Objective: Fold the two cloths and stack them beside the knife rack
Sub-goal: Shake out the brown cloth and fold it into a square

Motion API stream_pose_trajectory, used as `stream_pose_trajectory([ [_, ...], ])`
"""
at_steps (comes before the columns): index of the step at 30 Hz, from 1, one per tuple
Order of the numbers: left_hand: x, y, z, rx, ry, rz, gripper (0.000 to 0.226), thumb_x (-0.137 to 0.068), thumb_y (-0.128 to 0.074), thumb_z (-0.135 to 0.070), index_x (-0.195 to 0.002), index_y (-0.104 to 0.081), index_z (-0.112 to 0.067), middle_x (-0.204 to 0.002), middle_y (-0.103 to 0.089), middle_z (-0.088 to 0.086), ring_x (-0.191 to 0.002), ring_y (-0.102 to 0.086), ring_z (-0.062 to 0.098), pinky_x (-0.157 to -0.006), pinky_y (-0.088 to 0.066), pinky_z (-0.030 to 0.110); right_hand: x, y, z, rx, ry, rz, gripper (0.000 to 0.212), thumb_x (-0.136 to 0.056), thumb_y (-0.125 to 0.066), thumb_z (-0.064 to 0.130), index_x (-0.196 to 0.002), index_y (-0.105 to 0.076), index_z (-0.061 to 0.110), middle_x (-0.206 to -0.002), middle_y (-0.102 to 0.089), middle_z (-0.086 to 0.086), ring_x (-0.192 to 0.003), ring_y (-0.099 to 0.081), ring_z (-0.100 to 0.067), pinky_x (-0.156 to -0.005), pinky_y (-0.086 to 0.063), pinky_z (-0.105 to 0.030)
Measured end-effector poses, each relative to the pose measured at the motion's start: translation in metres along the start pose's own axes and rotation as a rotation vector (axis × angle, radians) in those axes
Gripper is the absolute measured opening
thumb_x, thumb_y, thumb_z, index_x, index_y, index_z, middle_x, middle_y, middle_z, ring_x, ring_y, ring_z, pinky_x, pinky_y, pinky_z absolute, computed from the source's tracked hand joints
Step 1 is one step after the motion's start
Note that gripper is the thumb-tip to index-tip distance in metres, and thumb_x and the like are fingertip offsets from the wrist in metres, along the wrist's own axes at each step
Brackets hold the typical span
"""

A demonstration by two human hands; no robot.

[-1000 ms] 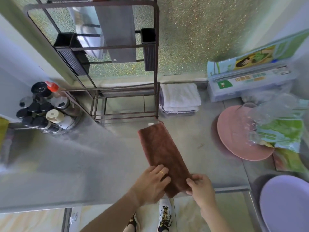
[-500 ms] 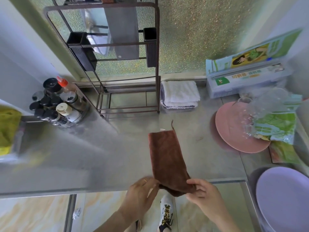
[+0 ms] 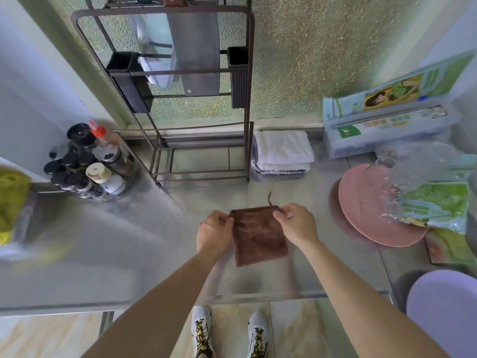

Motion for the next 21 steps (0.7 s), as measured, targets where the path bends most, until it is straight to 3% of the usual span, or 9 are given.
stream_pose_trajectory([
  [5,-0.016,-0.013,0.007,-0.097,0.04,0.02,0.016,-0.095,-0.058,-0.027,-0.102,-0.065,-0.016,-0.103,-0.073,0.01,-0.1,-0.066,0.033,-0.079,-0.05,0.034,-0.02,-0.024,-0.005,0.118,-0.032,0.017,0.021,-0.092,-0.059,0.034,-0.102,-0.067,0.017,-0.101,-0.074,-0.006,-0.104,-0.064,-0.032,-0.083,-0.048,-0.036],
  [7,-0.012,-0.012,0.006,-0.146,-0.033,-0.053,0.019,-0.097,-0.055,-0.03,-0.109,-0.06,-0.016,-0.109,-0.068,0.01,-0.101,-0.063,0.033,-0.078,-0.048,0.036,-0.019,-0.027,-0.007,0.128,-0.047,-0.017,0.022,-0.093,-0.058,0.033,-0.108,-0.063,0.018,-0.105,-0.073,-0.005,-0.105,-0.064,-0.031,-0.084,-0.048,-0.037],
  [10,0.006,-0.015,-0.006,-0.338,-0.5,-0.182,0.016,-0.098,-0.052,-0.023,-0.111,-0.059,-0.017,-0.114,-0.059,0.008,-0.104,-0.055,0.03,-0.084,-0.05,0.043,-0.005,-0.026,0.002,0.197,0.128,-0.223,0.028,-0.093,-0.055,0.03,-0.119,-0.056,0.017,-0.111,-0.065,-0.007,-0.104,-0.06,-0.031,-0.082,-0.052,-0.042],
  [12,0.018,-0.033,-0.007,-0.535,-0.785,-0.088,0.028,-0.097,-0.052,-0.022,-0.123,-0.06,-0.017,-0.133,-0.057,0.011,-0.125,-0.052,0.032,-0.101,-0.047,0.047,0.011,-0.034,0.008,0.266,0.343,-0.254,0.034,-0.096,-0.049,0.028,-0.128,-0.053,0.018,-0.126,-0.059,-0.007,-0.116,-0.055,-0.03,-0.092,-0.052,-0.043],
  [13,0.02,-0.043,-0.003,-0.614,-0.842,-0.015,0.037,-0.098,-0.05,-0.024,-0.134,-0.056,-0.016,-0.146,-0.051,0.012,-0.139,-0.043,0.032,-0.112,-0.04,0.048,0.018,-0.041,0.008,0.319,0.442,-0.196,0.039,-0.098,-0.045,0.029,-0.135,-0.049,0.019,-0.139,-0.053,-0.007,-0.128,-0.049,-0.028,-0.102,-0.047,-0.041],
  [15,0.019,-0.054,0.011,-0.735,-0.825,0.086,0.053,-0.103,-0.04,-0.03,-0.153,-0.036,-0.014,-0.163,-0.03,0.011,-0.154,-0.018,0.026,-0.122,-0.026,0.047,0.029,-0.057,-0.001,0.456,0.589,-0.043,0.049,-0.102,-0.035,0.034,-0.149,-0.035,0.02,-0.16,-0.032,-0.004,-0.149,-0.026,-0.023,-0.117,-0.033,-0.039],
  [17,0.013,-0.057,0.024,-0.793,-0.74,0.129,0.058,-0.106,-0.026,-0.037,-0.159,-0.014,-0.016,-0.169,-0.01,0.008,-0.156,-0.001,0.021,-0.124,-0.019,0.046,0.033,-0.068,-0.016,0.575,0.63,0.053,0.056,-0.104,-0.027,0.041,-0.155,-0.021,0.02,-0.165,-0.017,-0.004,-0.153,-0.009,-0.02,-0.12,-0.026,-0.043],
  [21,0.004,-0.059,0.035,-0.829,-0.721,0.155,0.062,-0.106,-0.016,-0.046,-0.16,0.0,-0.019,-0.169,0.006,0.006,-0.156,0.007,0.02,-0.126,-0.013,0.046,0.032,-0.075,-0.027,0.643,0.59,0.073,0.061,-0.104,-0.024,0.046,-0.157,-0.013,0.018,-0.166,-0.011,-0.005,-0.153,-0.002,-0.019,-0.122,-0.021,-0.044],
])
Point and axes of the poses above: each hand's wrist, its own x-axis away from the middle knuckle, its own y-axis out of the back of the hand, z = x × y, the point moved 4 cm from there along -x, towards the middle knuckle
